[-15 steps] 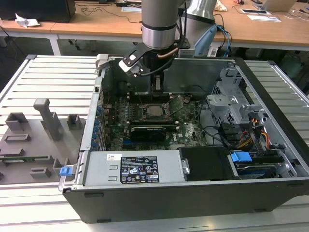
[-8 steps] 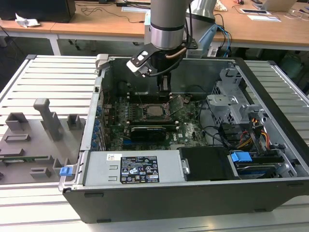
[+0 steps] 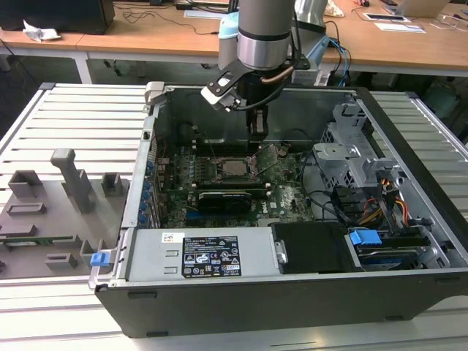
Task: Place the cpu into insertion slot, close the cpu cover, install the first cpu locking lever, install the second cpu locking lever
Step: 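Close the cpu cover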
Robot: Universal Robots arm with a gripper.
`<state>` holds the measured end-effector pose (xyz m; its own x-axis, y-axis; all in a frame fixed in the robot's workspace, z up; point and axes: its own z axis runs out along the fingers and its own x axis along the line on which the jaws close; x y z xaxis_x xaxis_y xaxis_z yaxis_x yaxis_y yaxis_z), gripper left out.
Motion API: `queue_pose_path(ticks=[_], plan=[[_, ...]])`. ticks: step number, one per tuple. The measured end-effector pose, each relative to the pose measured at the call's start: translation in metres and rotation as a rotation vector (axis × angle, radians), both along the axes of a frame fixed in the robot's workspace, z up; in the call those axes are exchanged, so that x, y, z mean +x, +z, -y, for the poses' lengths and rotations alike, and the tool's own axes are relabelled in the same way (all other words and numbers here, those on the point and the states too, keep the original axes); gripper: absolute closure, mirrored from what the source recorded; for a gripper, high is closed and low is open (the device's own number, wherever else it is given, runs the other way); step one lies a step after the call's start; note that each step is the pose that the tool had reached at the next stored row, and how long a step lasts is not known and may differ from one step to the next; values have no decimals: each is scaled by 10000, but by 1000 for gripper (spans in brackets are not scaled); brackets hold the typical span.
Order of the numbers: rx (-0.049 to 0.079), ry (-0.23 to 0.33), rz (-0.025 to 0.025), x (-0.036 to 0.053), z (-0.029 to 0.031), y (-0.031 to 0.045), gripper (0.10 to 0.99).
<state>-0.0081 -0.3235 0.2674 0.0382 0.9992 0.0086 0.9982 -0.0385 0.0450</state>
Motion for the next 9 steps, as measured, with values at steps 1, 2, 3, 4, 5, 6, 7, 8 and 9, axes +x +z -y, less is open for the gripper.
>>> queue_pose_path(ticks=[1,2,3,4,5,6,7,8,9], plan=[[-1,3,-1,31,0,1,980],[-3,2,-3,44,0,4,980],[-2,0,-4,48,0,18,980],[-2,2,-4,52,0,36,980],[0,1,-4,61,0,43,980],[1,0,-3,75,0,45,980],[2,0,-2,99,0,45,980],[1,2,-4,138,0,46,980],[-1,0,-6,166,0,47,980]])
